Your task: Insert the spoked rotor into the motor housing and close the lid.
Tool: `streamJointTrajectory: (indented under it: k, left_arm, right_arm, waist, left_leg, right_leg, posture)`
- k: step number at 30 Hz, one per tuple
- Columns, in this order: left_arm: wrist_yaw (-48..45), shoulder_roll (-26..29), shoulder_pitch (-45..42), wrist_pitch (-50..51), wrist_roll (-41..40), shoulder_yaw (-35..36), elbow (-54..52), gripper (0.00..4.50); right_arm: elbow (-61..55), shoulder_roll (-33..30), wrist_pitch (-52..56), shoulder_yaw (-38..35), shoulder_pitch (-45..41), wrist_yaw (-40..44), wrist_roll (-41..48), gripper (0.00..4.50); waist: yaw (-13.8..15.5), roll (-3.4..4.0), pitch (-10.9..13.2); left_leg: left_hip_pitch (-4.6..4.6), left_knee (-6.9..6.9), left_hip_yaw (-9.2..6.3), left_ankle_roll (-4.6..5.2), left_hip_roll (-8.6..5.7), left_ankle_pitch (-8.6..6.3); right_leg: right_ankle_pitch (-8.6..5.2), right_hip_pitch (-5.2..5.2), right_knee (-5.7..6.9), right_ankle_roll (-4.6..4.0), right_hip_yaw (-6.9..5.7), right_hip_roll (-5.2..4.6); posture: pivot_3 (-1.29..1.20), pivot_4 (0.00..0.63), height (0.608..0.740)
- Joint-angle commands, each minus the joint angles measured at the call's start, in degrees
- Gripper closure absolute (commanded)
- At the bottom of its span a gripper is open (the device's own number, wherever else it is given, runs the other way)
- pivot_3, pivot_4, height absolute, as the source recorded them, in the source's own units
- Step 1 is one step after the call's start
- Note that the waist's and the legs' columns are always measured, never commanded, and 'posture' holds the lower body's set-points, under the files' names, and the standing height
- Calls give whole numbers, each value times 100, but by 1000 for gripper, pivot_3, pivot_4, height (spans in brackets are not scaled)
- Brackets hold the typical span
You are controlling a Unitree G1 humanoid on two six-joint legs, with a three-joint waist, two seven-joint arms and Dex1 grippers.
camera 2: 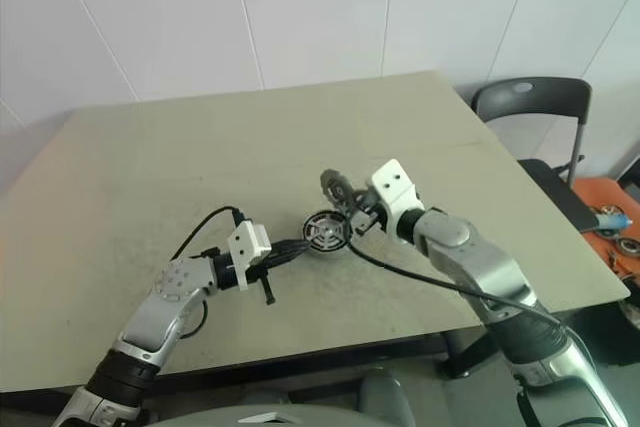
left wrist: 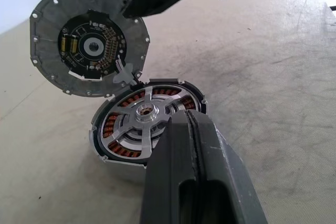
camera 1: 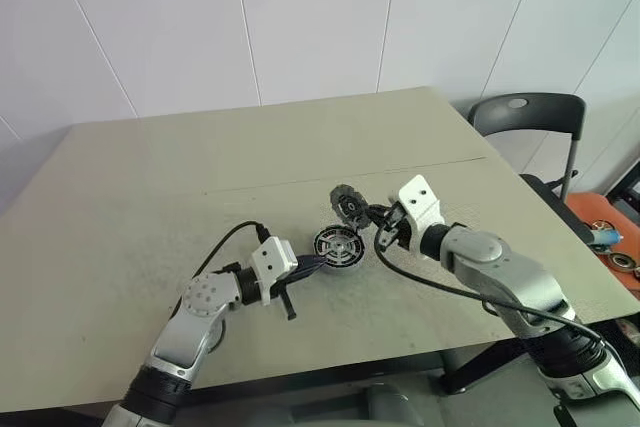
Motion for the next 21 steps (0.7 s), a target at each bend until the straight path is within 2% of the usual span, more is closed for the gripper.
streamJointTrajectory:
  k: [1, 8, 15, 19, 21]
  left_arm:
    - [-14, 41, -197, -5, -68, 92, -88, 4500]
    - [-101, 27, -313, -273, -48, 124, 381, 4500]
    - [-256, 60, -466, -570, -282, 380, 818, 4500]
    - [-345, 299, -600, -794, -234, 607, 1179, 4500]
    - [-305, 299, -659, -862, -180, 611, 1304, 4500]
  right_arm:
    - [95, -30, -606, -16, 100, 462, -535, 4465]
    - [485, -82, -1488, -71, 384, 1187, -1230, 4465]
    - [688, 24, -1684, -322, 563, 1703, -1291, 4465]
    - [784, 101, -1769, -436, 593, 1885, -1311, 4465]
    - [772, 107, -1718, -475, 603, 2043, -1261, 3970]
  waist:
    - [-3, -6, 4]
    - [2, -10, 5]
    - [0, -21, 11]
    - [-6, -27, 14]
    - [1, -28, 15]
  left_leg:
    - [0, 0, 0, 0, 0, 0]
    - [2, -1, 0, 0, 1, 0]
    - [2, -1, 0, 0, 1, 0]
    - [6, -1, 0, 0, 4, 0]
    - [7, -1, 0, 0, 5, 0]
  right_leg:
    - [0, 0, 0, 0, 0, 0]
    - [-1, 0, 1, -2, 0, 1]
    - [-5, 0, 1, -11, 0, 1]
    - [-5, 0, 6, -11, 0, 5]
    - [-6, 0, 8, -13, 0, 5]
  posture:
    - [0, 0, 740]
    - [0, 0, 740]
    - [0, 0, 740]
    - [0, 0, 740]
    - [0, 0, 740]
